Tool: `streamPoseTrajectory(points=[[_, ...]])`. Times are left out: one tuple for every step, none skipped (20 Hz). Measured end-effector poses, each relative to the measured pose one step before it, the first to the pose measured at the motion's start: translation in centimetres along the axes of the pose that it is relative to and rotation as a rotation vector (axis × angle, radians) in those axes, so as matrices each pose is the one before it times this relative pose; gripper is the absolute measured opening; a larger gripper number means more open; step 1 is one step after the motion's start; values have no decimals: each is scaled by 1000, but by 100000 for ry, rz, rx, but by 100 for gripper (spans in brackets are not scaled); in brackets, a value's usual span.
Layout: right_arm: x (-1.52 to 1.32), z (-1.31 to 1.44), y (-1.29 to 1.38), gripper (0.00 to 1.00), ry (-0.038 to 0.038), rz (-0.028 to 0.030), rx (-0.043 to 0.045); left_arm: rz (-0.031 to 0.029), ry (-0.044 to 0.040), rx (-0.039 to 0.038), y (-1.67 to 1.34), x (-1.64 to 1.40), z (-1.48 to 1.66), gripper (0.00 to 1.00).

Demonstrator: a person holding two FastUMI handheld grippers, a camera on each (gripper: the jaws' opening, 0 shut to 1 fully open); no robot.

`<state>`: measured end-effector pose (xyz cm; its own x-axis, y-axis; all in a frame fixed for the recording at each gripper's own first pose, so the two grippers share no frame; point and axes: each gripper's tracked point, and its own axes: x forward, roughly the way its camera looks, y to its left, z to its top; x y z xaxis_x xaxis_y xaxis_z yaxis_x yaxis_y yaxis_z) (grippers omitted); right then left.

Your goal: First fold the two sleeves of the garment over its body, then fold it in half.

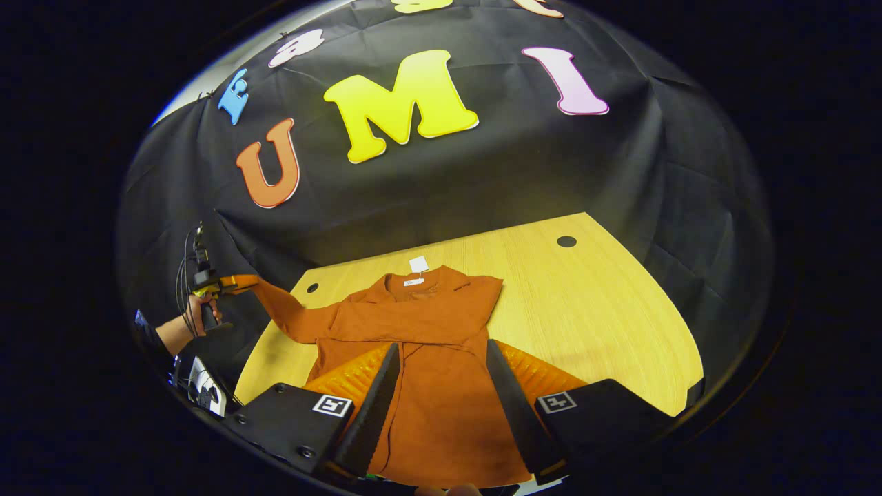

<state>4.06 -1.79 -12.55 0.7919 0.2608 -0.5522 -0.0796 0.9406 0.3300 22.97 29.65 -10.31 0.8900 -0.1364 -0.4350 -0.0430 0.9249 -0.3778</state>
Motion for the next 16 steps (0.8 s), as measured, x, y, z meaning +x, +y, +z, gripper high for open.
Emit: streamPoseTrajectory(points=[[-564, 66, -715, 82, -901, 914, 410, -2044, -600, 2352, -2917, -6, 359, 2], [-616, 219, -665, 78, -897, 830, 306, -2565, 312, 1716, -3207, 416, -22, 3], [-689, 248, -825, 78, -1200, 399, 332, -2716, 610, 982, -3039, 367, -104, 2], [-570, 314, -883, 82, -1397, 427, 339, -2770, 822, 811, -2918, 490, -179, 3], [-714, 367, -1017, 82, -1682, 4, 819, -2808, 1000, 1040, -2597, 533, -424, 3], [-708, 184, -905, 82, -897, -82, 918, -1918, 1266, 1997, -2592, 800, -528, 2], [-364, -801, -1229, 82, -859, -18, 810, -1705, 1584, 1732, -2289, 850, -677, 2], [-662, -187, -938, 82, -548, -716, 559, -2142, 1719, 947, -2612, 1046, -875, 2], [-718, 9, -1135, 78, -985, -789, 546, -2382, 1668, 803, -2391, 1029, -861, 3], [-568, -78, -1277, 82, -1467, -1963, 256, -2579, 2664, 1329, -2211, 1191, -1207, 3], [-535, -27, -1325, 82, -1893, -2566, 364, -1092, 2665, 1189, -1584, 1225, -1280, 2], [-546, -74, -1063, 83, -806, -2132, 828, -1343, 3218, 967, -1512, 1258, -1518, 3], [-605, -427, -781, 85, -93, -1545, 1117, -1663, 2350, 332, -1623, 1286, -1351, 3], [-619, -73, -918, 86, -279, -1446, 1299, -1238, 1364, 420, -1552, 1438, -1187, 2], [-732, -28, -840, 82, -305, -1316, 1353, 147, 1292, 762, -1241, 1561, -1104, 3], [-734, 14, -881, 88, -398, -1573, 893, 237, 2272, 1636, -1113, 1457, -1230, 3]])
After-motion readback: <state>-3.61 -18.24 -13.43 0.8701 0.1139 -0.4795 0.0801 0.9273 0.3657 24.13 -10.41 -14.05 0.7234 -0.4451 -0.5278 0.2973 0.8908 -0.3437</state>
